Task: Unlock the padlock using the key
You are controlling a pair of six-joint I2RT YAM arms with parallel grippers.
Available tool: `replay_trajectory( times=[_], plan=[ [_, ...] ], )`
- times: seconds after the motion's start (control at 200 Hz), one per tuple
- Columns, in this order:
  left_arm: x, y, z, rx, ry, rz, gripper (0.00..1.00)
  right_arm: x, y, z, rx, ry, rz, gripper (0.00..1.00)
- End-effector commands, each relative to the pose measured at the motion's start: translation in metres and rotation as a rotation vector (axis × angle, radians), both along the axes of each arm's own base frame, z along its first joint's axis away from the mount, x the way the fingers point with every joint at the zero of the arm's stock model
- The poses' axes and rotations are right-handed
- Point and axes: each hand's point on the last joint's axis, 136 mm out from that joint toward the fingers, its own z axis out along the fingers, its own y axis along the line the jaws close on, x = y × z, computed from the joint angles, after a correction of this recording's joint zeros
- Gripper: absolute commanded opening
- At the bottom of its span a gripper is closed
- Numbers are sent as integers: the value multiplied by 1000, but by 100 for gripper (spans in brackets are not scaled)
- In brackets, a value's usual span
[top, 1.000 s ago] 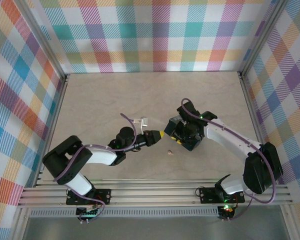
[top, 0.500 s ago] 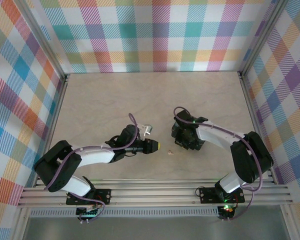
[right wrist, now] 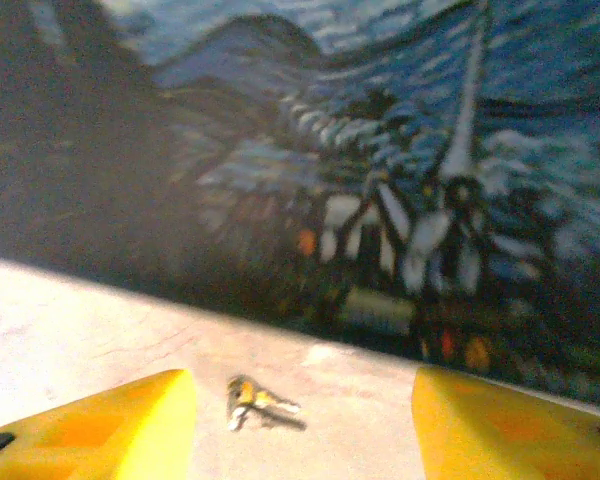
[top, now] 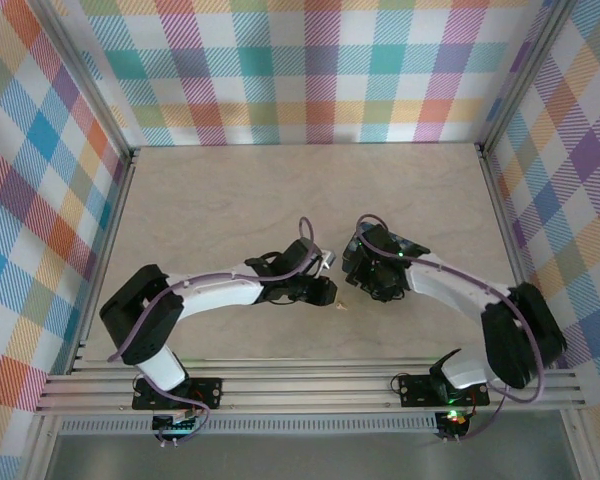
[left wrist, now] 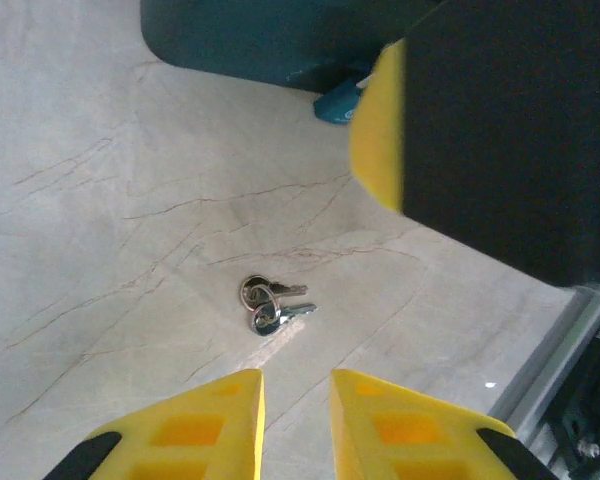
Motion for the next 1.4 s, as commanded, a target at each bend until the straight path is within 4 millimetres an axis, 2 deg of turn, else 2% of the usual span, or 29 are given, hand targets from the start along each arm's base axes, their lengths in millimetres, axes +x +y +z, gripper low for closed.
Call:
replay_trajectory(
  times=[0.0,0.11,0.33,0.485,0.595,0.685,0.805,0.85,0.96,1.215,1.395],
  plan=[
    [-3,1,-13,108,36,15,24,-14,-8,7,43,3,-56,60],
    [-9,-4,-23,170,68,2,24,-28,-19,4,78,18,-98,60],
    [-7,-21,-38,223,88,-4,24,-51,-35,-8,102,45,-130,61],
    [-6,-27,-53,265,102,6,24,-59,-44,-14,118,50,-148,61],
    [-5,-22,-62,317,102,25,22,-61,-46,-18,139,62,-146,61],
    [-6,-19,-65,337,101,33,19,-58,-45,-18,155,57,-135,61],
    [-7,-15,-67,353,99,36,6,-53,-42,-16,180,48,-118,61],
    [-6,-13,-65,357,87,33,0,-51,-40,-14,194,41,-112,62],
    [-2,-11,-54,336,47,25,0,-46,-34,-12,243,27,-106,61],
    [10,-6,-11,190,-27,72,0,-35,-12,-1,408,-13,-107,59],
    [12,-2,13,125,-46,114,0,-26,7,19,568,-92,-72,51]
  ],
)
